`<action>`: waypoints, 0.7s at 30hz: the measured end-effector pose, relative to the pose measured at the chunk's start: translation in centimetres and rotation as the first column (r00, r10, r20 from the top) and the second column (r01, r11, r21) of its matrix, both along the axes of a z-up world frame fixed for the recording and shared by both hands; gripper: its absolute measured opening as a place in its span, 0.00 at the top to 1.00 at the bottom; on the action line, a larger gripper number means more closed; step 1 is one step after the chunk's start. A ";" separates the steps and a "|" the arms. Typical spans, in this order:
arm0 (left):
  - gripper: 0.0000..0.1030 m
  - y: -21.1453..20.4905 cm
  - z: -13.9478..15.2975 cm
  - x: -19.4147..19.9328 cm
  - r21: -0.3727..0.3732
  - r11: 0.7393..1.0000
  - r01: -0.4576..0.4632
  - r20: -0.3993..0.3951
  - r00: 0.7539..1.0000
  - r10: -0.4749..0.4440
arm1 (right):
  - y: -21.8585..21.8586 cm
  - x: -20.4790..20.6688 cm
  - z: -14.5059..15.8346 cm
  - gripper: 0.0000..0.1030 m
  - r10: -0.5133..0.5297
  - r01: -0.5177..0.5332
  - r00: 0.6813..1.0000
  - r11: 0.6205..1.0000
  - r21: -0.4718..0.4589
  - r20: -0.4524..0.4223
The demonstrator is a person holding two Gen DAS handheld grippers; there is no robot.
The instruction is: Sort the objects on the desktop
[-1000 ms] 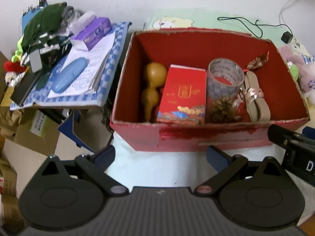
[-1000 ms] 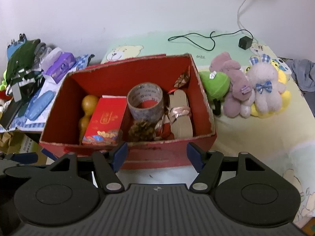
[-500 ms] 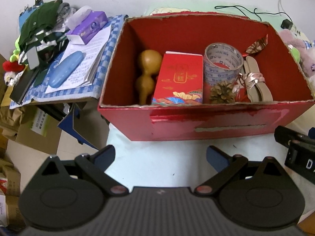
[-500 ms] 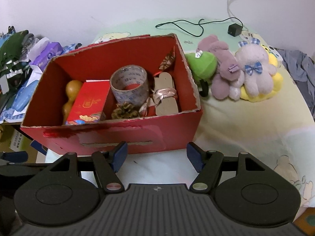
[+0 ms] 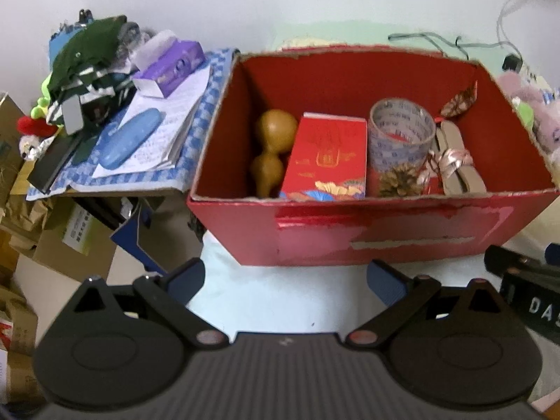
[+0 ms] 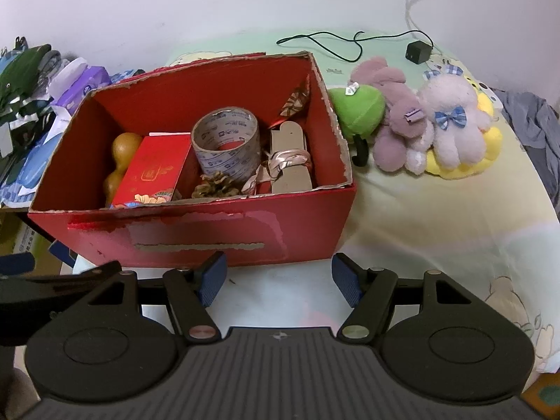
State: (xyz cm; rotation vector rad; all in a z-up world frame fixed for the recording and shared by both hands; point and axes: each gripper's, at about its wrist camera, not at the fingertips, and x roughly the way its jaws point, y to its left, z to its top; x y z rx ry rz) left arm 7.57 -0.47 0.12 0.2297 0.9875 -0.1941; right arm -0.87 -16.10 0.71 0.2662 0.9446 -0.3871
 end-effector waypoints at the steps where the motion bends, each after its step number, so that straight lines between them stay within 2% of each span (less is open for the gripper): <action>1: 0.03 0.1 0.1 -0.1 -0.003 1.000 -0.004 0.015 1.000 0.004 | 0.1 0.0 0.0 0.33 0.004 -0.004 1.000 1.000 0.000 0.003; 8: 0.03 0.5 1.4 -0.6 -0.027 0.999 -0.016 0.070 0.997 0.018 | 0.3 -0.4 0.0 0.33 0.022 -0.022 1.000 1.000 -0.021 0.018; 21: 0.03 0.4 1.9 -0.7 -0.038 0.999 -0.008 0.072 0.997 0.011 | 0.4 -0.6 0.8 0.33 0.022 -0.021 0.999 0.999 -0.025 0.047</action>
